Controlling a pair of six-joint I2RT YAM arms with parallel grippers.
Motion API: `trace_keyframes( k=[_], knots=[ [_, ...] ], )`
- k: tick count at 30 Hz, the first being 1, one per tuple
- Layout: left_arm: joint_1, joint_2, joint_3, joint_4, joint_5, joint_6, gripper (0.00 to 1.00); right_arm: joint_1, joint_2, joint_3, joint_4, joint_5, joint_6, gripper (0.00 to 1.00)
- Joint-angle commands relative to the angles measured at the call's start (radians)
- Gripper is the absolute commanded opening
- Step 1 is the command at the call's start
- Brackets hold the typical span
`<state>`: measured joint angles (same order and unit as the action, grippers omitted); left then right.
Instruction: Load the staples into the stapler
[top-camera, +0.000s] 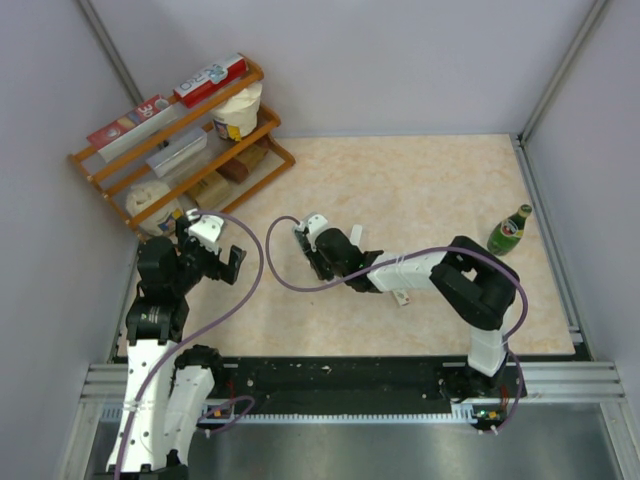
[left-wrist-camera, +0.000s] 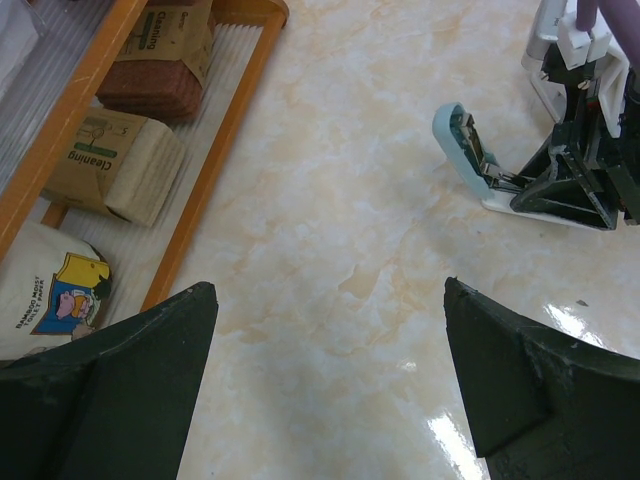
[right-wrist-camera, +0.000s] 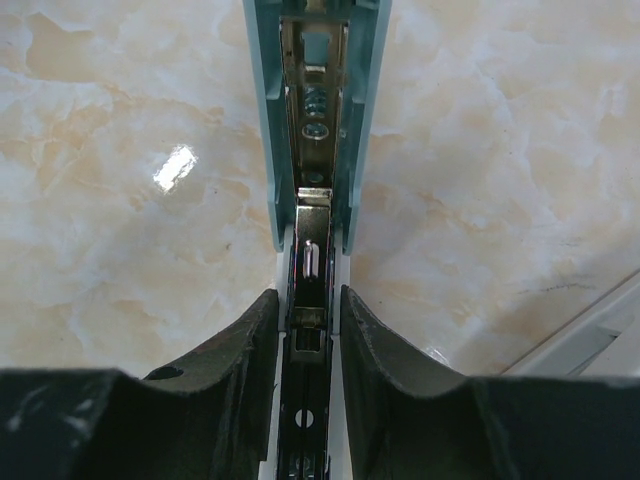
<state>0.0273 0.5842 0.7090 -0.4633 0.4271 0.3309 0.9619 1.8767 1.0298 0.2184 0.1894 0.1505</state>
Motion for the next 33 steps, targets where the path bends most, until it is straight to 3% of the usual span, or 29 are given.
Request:
trace_keyframes(
  k=[1,15,25,33],
  knots=[
    [0.008,-0.015,-0.008,0.054,0.015,-0.006,0.99,0.018,-0.007,0.042,0.013,-0.01,0.001,0.32],
    [0.011,-0.02,-0.009,0.054,0.022,-0.007,0.99,0.018,-0.057,0.036,0.01,-0.013,-0.019,0.33],
    [0.013,-0.024,-0.008,0.052,0.038,-0.006,0.99,0.003,-0.209,0.001,-0.034,-0.002,-0.1,0.53],
    [0.013,-0.041,-0.008,0.055,0.053,-0.01,0.99,-0.132,-0.303,-0.039,-0.079,0.134,-0.143,0.57]
  ],
)
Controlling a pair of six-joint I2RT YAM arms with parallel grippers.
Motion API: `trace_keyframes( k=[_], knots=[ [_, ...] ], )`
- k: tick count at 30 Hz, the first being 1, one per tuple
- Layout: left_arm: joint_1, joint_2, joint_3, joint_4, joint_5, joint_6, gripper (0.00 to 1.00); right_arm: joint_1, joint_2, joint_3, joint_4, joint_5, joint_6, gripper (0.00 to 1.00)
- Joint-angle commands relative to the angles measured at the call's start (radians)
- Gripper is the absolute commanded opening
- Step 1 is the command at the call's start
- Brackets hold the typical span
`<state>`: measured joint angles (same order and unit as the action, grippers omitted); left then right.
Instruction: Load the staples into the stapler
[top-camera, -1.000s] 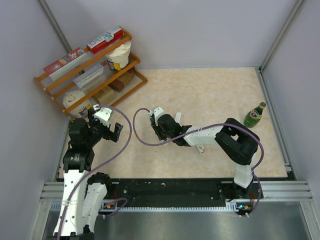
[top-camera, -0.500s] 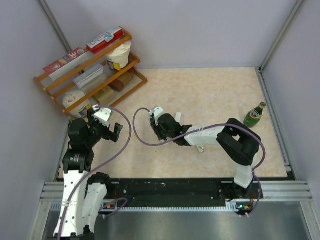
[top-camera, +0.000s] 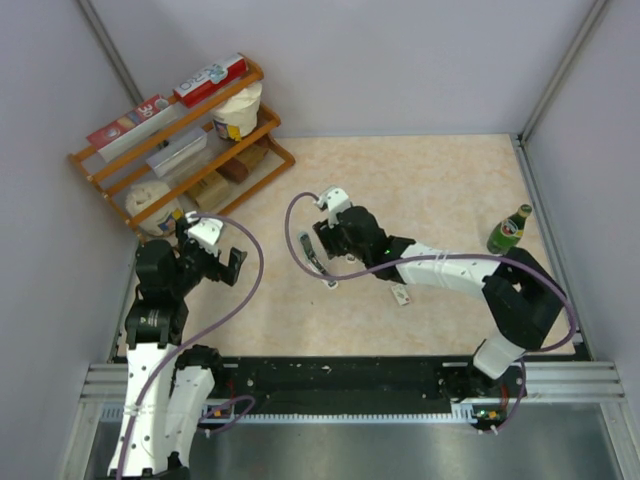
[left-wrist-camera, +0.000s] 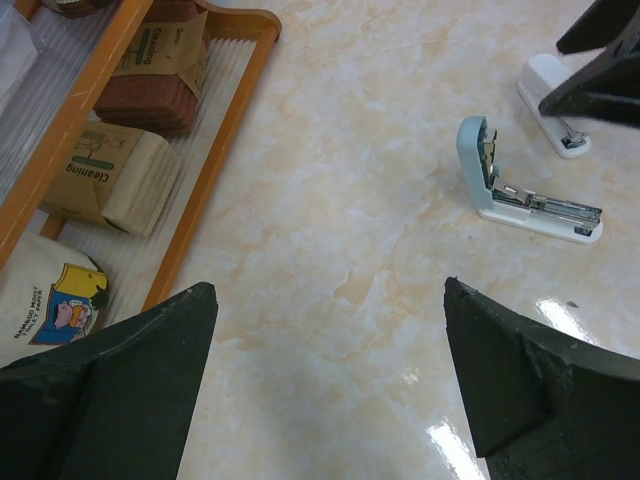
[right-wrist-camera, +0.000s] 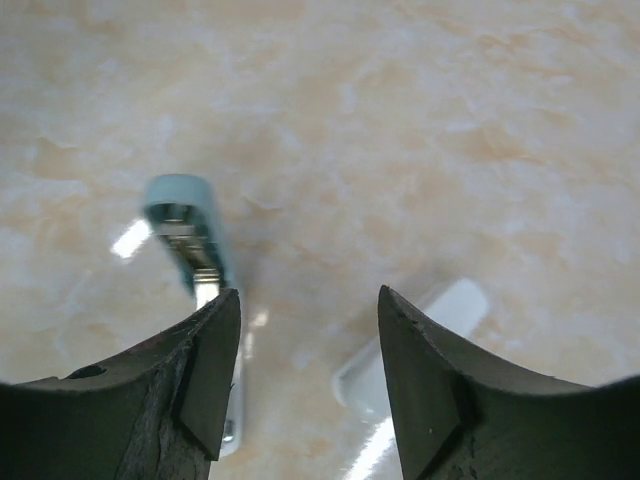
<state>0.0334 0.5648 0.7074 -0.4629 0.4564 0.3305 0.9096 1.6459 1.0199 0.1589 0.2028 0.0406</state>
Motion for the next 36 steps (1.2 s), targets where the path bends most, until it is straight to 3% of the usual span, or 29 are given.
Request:
trace_keyframes(
  k=[1,8,16,23,36],
  knots=[
    [0.01,-0.025,-0.008,0.056,0.028,-0.01,0.99,-0.096,-0.083,-0.032,-0.019,0.144,-0.028,0.58],
    [0.013,-0.037,-0.017,0.063,0.037,-0.01,0.99,-0.155,-0.066,-0.064,-0.032,0.133,0.103,0.69],
    [0.029,-0.055,-0.034,0.07,0.048,-0.008,0.99,-0.159,0.058,0.031,-0.137,0.165,0.238,0.63],
    [0.037,-0.066,-0.036,0.07,0.059,-0.013,0.99,-0.167,0.072,0.029,-0.157,0.135,0.304,0.63],
    [0.042,-0.066,-0.039,0.072,0.061,-0.015,0.99,-0.17,0.086,0.04,-0.217,0.058,0.26,0.59]
  ],
)
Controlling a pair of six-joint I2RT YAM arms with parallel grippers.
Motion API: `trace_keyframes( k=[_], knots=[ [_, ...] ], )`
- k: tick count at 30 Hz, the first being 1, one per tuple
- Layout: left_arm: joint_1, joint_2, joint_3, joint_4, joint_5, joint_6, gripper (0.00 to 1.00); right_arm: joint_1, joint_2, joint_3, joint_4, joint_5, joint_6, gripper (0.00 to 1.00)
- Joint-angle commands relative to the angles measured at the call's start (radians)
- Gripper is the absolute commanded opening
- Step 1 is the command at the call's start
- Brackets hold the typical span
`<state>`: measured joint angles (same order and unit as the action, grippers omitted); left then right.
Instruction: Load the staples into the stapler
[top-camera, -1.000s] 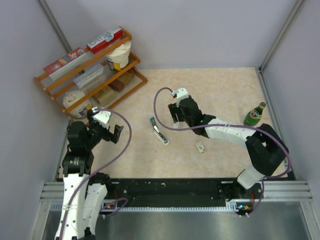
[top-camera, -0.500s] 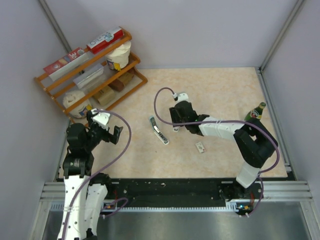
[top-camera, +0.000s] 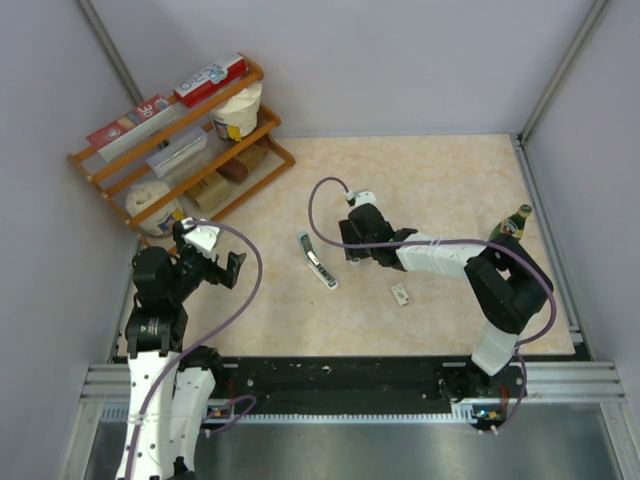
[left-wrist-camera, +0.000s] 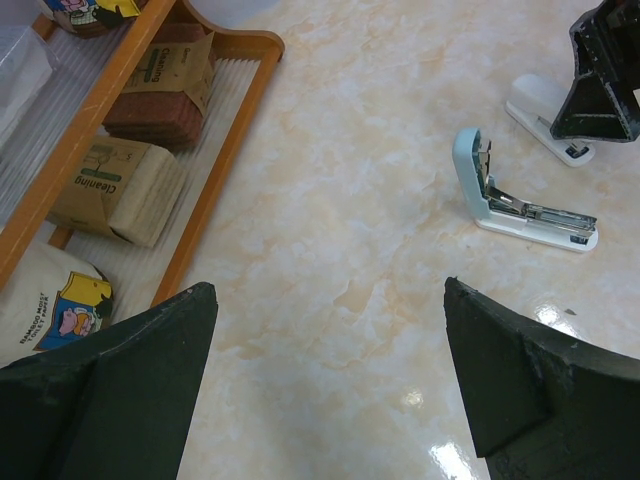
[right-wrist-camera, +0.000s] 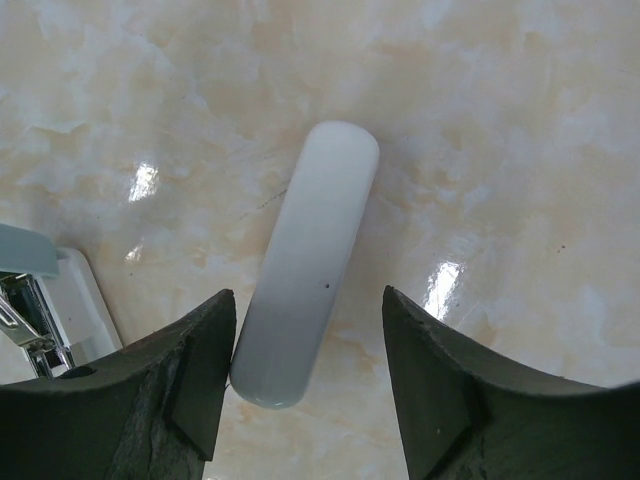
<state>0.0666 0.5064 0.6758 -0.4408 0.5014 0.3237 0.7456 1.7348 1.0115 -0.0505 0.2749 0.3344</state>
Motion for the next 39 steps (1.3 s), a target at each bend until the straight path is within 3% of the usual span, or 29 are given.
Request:
trace_keyframes(
  k=[1,10,14,21,29,35,39],
  knots=[
    [0.007,-0.006,-0.008,0.05,0.019,-0.008,0.99,-0.006,-0.004,0.047,-0.008,-0.008,-0.05,0.58],
    [0.009,0.0,-0.005,0.05,0.034,-0.011,0.99,-0.006,-0.037,0.056,-0.006,0.127,-0.231,0.55],
    [0.007,0.001,0.001,0.042,0.06,-0.003,0.99,-0.009,-0.064,0.039,0.012,0.106,-0.293,0.56],
    [0.007,0.033,0.039,0.007,0.15,0.015,0.99,-0.014,-0.254,-0.039,0.078,-0.084,-0.442,0.68],
    [-0.062,0.276,0.293,-0.107,0.219,0.024,0.99,-0.063,-0.571,-0.076,-0.064,-0.106,-0.636,0.99],
    [-0.43,0.519,0.488,-0.165,-0.038,0.138,0.99,-0.285,-0.871,-0.191,-0.103,-0.336,-0.641,0.99],
    [-0.56,0.722,0.623,-0.26,0.129,0.391,0.98,-0.393,-1.012,-0.231,-0.176,-0.5,-0.657,0.99]
  ],
)
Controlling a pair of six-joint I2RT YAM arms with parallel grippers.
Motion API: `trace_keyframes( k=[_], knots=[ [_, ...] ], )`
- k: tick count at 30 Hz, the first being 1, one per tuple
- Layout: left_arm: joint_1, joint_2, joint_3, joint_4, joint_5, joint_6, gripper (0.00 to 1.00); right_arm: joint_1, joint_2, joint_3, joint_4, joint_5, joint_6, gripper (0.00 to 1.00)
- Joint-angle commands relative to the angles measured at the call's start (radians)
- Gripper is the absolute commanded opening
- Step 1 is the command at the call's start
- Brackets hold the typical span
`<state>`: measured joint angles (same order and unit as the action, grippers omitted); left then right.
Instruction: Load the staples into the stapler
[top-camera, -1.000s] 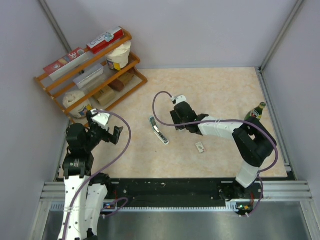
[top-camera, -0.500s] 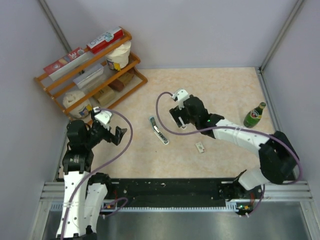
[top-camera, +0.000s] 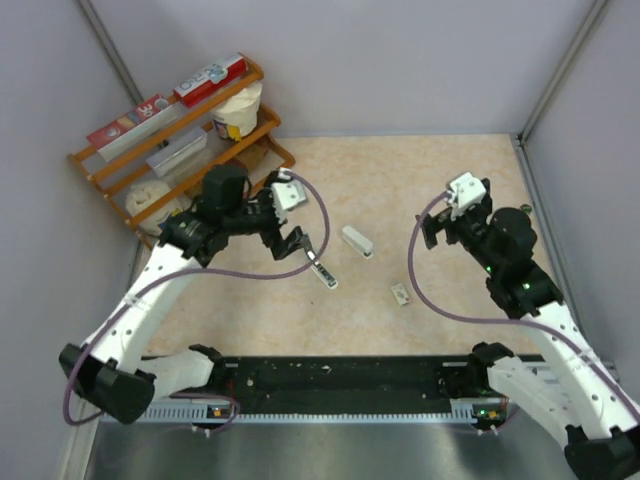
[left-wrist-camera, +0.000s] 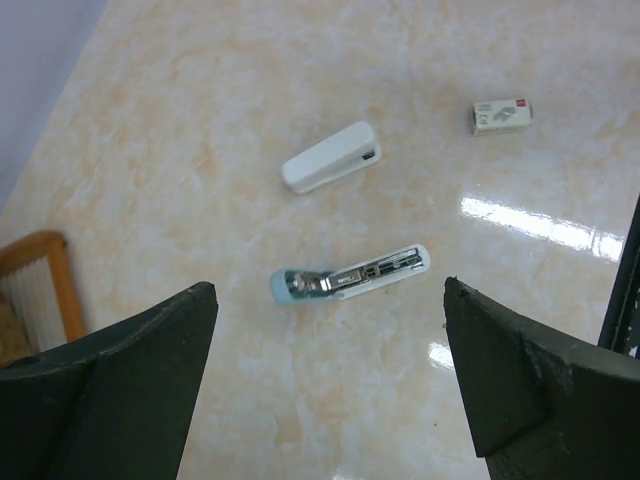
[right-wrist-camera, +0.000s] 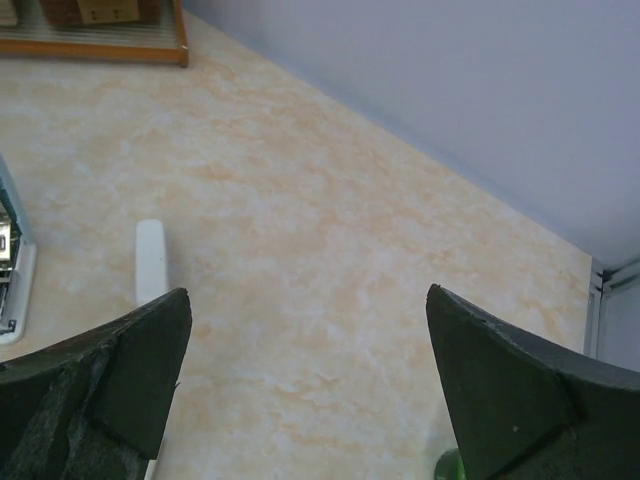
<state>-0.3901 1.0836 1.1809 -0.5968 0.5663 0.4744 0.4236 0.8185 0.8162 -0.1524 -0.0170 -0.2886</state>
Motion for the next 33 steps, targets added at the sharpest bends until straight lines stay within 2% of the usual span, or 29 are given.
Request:
trace_keyframes(
  k=[1,4,7,14,20,24,33],
  knots=[
    [-0.146,0.201,0.169,-0.135,0.057,0.289,0.99,-0.089,-0.116,-0.054,-0.082,-0.224,-0.021,0.99],
    [-0.242,0.404,0.337,-0.265,0.012,0.433,0.98,-0.15,-0.176,-0.086,-0.09,-0.296,-0.011,0.99],
    [-0.291,0.579,0.477,-0.331,-0.019,0.526,0.98,-0.2,-0.202,-0.083,-0.101,-0.296,-0.015,0.99],
    [-0.335,0.827,0.611,-0.345,-0.077,0.681,0.98,-0.235,-0.202,-0.1,-0.124,-0.354,-0.04,0.99],
    [-0.343,0.953,0.623,-0.284,-0.18,0.765,0.95,-0.24,-0.185,-0.106,-0.124,-0.359,-0.046,0.99],
    [-0.345,1.013,0.628,-0.238,-0.233,0.771,0.91,-0.241,-0.188,-0.107,-0.125,-0.36,-0.049,0.99],
    [-0.348,1.075,0.629,-0.136,-0.241,0.734,0.84,-0.241,-0.19,-0.114,-0.131,-0.371,-0.061,0.99]
  ],
)
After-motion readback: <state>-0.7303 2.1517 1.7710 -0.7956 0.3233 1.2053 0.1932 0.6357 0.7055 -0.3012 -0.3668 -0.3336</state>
